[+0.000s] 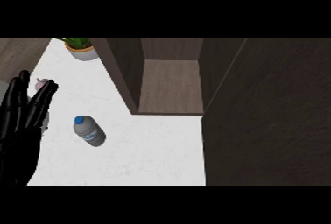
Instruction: Pick up the bottled water, place it into the cabinet and close the cabinet
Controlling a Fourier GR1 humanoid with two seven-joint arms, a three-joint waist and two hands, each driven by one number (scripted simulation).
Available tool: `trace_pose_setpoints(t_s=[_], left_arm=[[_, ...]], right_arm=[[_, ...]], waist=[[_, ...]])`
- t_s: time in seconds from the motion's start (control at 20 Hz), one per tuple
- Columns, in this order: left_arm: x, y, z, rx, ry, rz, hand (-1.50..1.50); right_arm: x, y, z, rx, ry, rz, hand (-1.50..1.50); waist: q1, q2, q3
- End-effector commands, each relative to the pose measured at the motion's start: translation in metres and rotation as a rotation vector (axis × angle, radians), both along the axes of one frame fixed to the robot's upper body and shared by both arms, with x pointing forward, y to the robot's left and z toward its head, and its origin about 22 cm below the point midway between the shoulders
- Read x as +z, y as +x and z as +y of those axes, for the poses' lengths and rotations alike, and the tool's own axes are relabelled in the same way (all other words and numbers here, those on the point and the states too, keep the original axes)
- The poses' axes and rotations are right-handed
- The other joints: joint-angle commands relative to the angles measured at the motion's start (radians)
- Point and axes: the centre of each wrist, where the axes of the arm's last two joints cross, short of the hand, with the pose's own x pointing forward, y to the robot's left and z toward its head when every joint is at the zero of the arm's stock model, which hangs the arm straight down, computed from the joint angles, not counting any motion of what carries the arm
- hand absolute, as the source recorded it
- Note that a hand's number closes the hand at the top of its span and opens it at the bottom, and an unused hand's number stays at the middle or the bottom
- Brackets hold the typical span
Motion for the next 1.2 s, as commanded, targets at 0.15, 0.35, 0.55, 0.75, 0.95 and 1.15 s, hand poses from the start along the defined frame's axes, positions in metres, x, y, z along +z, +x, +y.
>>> trace_pose_setpoints(t_s=[0.15,0.35,0.55,0.75,0.95,1.15], left_arm=[[0.008,0.029,0.026,-0.368,0.007,-0.006,-1.5],[-0.015,0.028,0.039,-0.547,0.001,0.284,-1.5],[-0.001,0.029,0.079,-0.607,-0.035,0.333,-1.5],[0.013,0.032,0.11,-0.648,-0.004,0.354,-1.5],[0.023,0.019,0.126,-0.618,-0.013,0.385,-1.5],[0.022,0.009,0.119,-0.585,0.008,0.399,-1.5]], right_arm=[[0.017,-0.015,0.005,0.076,0.022,-0.054,-1.5],[-0.01,-0.022,0.012,0.208,0.077,0.207,-1.5],[0.001,-0.064,0.008,0.226,0.097,0.253,-1.5],[0.022,-0.086,0.002,0.212,0.095,0.254,-1.5],[0.028,-0.11,0.008,0.214,0.093,0.24,-1.5],[0.029,-0.123,-0.001,0.221,0.087,0.284,-1.5]], waist=[[-0.03,0.012,0.02],[-0.026,0.017,0.021],[-0.026,0.005,0.023],[-0.012,0.008,0.023],[-0.009,0.008,0.023],[-0.009,0.007,0.024]])
